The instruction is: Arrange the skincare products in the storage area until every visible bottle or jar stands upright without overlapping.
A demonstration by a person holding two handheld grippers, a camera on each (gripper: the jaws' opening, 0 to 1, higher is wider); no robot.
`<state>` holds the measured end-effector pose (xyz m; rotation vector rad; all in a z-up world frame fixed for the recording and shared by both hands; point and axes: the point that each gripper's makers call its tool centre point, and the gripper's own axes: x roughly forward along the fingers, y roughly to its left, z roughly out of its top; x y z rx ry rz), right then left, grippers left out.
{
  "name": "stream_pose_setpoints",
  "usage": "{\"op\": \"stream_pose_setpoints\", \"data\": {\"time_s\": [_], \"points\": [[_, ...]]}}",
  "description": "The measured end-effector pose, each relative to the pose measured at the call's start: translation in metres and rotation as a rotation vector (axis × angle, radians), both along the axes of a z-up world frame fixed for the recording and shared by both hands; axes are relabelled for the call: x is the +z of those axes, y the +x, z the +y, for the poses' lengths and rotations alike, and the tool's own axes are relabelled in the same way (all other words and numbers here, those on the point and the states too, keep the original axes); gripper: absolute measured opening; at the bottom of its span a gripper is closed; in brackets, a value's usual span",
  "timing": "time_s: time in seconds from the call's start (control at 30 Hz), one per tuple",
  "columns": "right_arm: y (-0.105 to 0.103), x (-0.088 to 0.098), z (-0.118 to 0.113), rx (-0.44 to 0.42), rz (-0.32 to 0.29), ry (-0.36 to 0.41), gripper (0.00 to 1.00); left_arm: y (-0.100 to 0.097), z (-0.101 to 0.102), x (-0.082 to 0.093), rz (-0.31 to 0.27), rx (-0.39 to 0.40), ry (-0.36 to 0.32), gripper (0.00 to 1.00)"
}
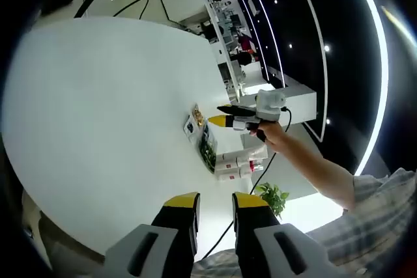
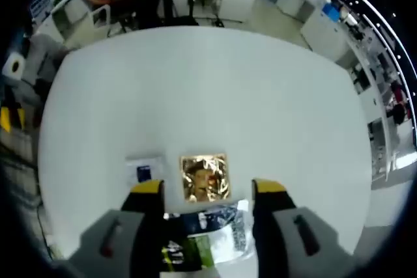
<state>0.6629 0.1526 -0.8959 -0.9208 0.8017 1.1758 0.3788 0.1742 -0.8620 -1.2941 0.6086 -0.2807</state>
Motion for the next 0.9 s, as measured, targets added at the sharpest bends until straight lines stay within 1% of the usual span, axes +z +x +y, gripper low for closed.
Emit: {"op": "stream_pose_setpoints", "data": {"time_s": [0.07,0.1,0.17,0.2,0.23,0.3,0.33,0.37,0.4,0.43,0.47,0.5,0.53,0.57,0.63,0.67,0.73,0.77,0.8,0.83,0.9], "points": [[-0.009,0.018,0.006,-0.024,-0.014,0.083,0.54,0.004,-0.002,0.003,-0.019,-0.013,0.0,0.21],[-0.02,0.032,0.01,-0.059,-0.011,0.152,0.55,0.006,-0.003,0.005,-0.025,-0.02,-0.004,0.21],[-0.043,0.053,0.013,-0.08,-0.011,0.252,0.55,0.01,-0.006,0.006,-0.041,-0.048,-0.006,0.21],[-0.051,0.06,0.013,-0.079,-0.012,0.283,0.55,0.011,-0.008,0.007,-0.049,-0.055,-0.006,0.21],[-0.065,0.072,0.01,-0.112,-0.016,0.341,0.55,0.013,-0.009,0.007,-0.054,-0.061,-0.007,0.22],[-0.086,0.088,0.006,-0.159,-0.006,0.434,0.56,0.015,-0.013,0.007,-0.069,-0.076,-0.01,0.22],[-0.104,0.097,0.001,-0.19,0.014,0.501,0.57,0.017,-0.016,0.01,-0.092,-0.09,-0.002,0.22],[-0.115,0.104,-0.005,-0.215,0.024,0.543,0.59,0.018,-0.018,0.012,-0.109,-0.102,0.005,0.22],[-0.127,0.113,-0.014,-0.27,0.037,0.614,0.61,0.018,-0.021,0.013,-0.122,-0.119,0.008,0.23],[-0.136,0.119,-0.02,-0.3,0.051,0.662,0.62,0.02,-0.027,0.018,-0.152,-0.151,0.004,0.25],[-0.147,0.124,-0.026,-0.314,0.068,0.703,0.62,0.02,-0.031,0.021,-0.163,-0.17,0.0,0.27],[-0.157,0.125,-0.039,-0.362,0.085,0.723,0.63,0.023,-0.033,0.024,-0.175,-0.185,0.012,0.29],[-0.165,0.124,-0.049,-0.377,0.088,0.72,0.66,0.025,-0.035,0.027,-0.187,-0.196,0.025,0.31],[-0.172,0.126,-0.062,-0.409,0.07,0.738,0.67,0.028,-0.036,0.032,-0.2,-0.21,0.037,0.32],[-0.18,0.13,-0.076,-0.44,0.075,0.773,0.68,0.032,-0.039,0.041,-0.233,-0.232,0.067,0.35],[-0.184,0.13,-0.087,-0.475,0.076,0.792,0.69,0.036,-0.04,0.047,-0.261,-0.245,0.088,0.36],[-0.183,0.134,-0.101,-0.526,0.069,0.838,0.71,0.04,-0.042,0.052,-0.27,-0.247,0.105,0.38],[-0.182,0.137,-0.111,-0.577,0.08,0.879,0.71,0.043,-0.043,0.057,-0.273,-0.245,0.115,0.39],[-0.182,0.138,-0.114,-0.588,0.085,0.888,0.71,0.043,-0.043,0.058,-0.274,-0.244,0.117,0.4],[-0.183,0.138,-0.123,-0.613,0.087,0.903,0.72,0.045,-0.044,0.061,-0.278,-0.24,0.129,0.4],[-0.186,0.139,-0.134,-0.611,0.069,0.909,0.75,0.045,-0.045,0.063,-0.29,-0.24,0.146,0.41]]}}
